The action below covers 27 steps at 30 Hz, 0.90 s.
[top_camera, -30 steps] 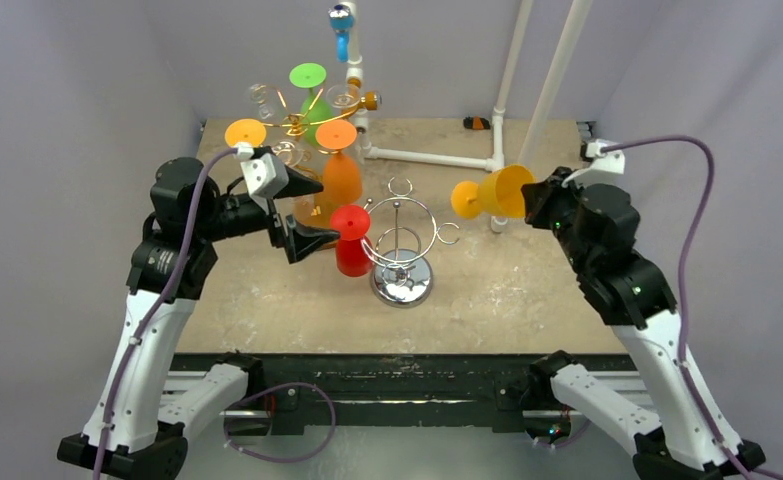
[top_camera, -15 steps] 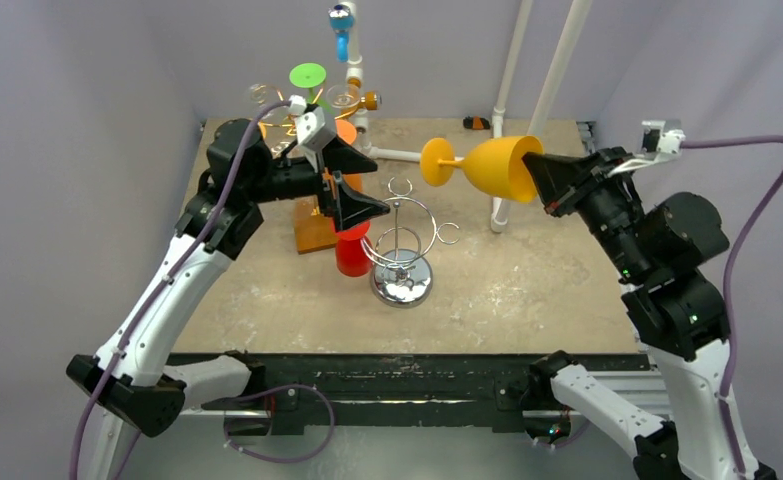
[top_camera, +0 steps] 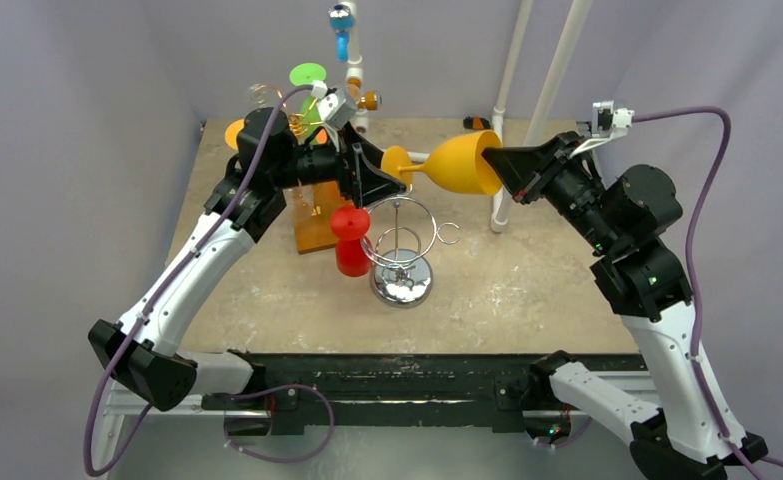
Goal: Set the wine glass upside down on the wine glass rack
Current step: Turn the wine glass upside down at the wine rack.
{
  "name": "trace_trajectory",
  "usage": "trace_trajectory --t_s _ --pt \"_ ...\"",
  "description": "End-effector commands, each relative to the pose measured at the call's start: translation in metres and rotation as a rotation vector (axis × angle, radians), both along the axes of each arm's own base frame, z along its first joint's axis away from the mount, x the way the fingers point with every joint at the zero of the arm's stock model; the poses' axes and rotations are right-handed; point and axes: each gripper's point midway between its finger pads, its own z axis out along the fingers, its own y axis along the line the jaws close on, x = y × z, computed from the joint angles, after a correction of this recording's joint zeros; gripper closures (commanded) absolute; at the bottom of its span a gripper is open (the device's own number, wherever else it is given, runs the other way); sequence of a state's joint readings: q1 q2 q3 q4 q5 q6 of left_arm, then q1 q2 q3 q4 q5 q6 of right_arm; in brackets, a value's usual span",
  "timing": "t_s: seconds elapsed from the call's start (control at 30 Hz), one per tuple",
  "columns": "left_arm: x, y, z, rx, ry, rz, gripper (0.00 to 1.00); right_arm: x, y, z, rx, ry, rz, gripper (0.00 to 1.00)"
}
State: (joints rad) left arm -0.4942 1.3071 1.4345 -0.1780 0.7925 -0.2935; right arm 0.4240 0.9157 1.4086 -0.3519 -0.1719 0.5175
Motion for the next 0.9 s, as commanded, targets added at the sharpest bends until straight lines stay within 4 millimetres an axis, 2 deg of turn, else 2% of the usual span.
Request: trace_trajectory --t_s 0.0,0.17,0.23,0.37,0.4,0.5,0.53,0.57,0.67,0.87 --pt "0.001 -0.002 0.030 -0.063 -0.030 0.017 0.38 -0.017 0.005 0.027 0.071 -0.090 0.069 1.00" --pt "0.001 -0.001 0.038 -0.062 -0.062 0.018 0.87 -0.021 0.013 0.021 0.080 -0.085 0.123 1.00" --pt "0.001 0.002 0.039 -0.040 -0.099 0.025 0.98 -0.023 0.015 0.017 0.073 -0.078 0.139 0.92" --pt "0.003 0.009 0.045 0.027 -0.226 0.038 1.00 -0.031 0.018 0.002 0.037 -0.027 0.176 0.60" --pt "0.003 0.011 0.046 0.053 -0.269 0.038 1.00 -0.035 0.019 -0.001 0.016 -0.022 0.194 0.48" --pt "0.002 0.023 0.059 0.119 -0.453 0.062 1.00 -0.045 0.016 -0.012 -0.054 0.003 0.208 0.24" --pt "-0.001 0.026 0.062 0.137 -0.520 0.059 1.00 -0.050 0.017 -0.015 -0.077 0.011 0.228 0.11" --pt "-0.004 0.029 0.065 0.149 -0.590 0.055 1.00 -0.054 0.017 -0.018 -0.104 0.020 0.242 0.02" --pt "-0.010 0.040 0.066 0.208 -0.784 0.062 1.00 -0.067 0.018 -0.025 -0.181 0.045 0.300 0.01" --pt "-0.015 0.053 0.074 0.302 -1.044 0.071 1.00 -0.105 0.031 -0.011 -0.235 -0.017 0.513 0.01"
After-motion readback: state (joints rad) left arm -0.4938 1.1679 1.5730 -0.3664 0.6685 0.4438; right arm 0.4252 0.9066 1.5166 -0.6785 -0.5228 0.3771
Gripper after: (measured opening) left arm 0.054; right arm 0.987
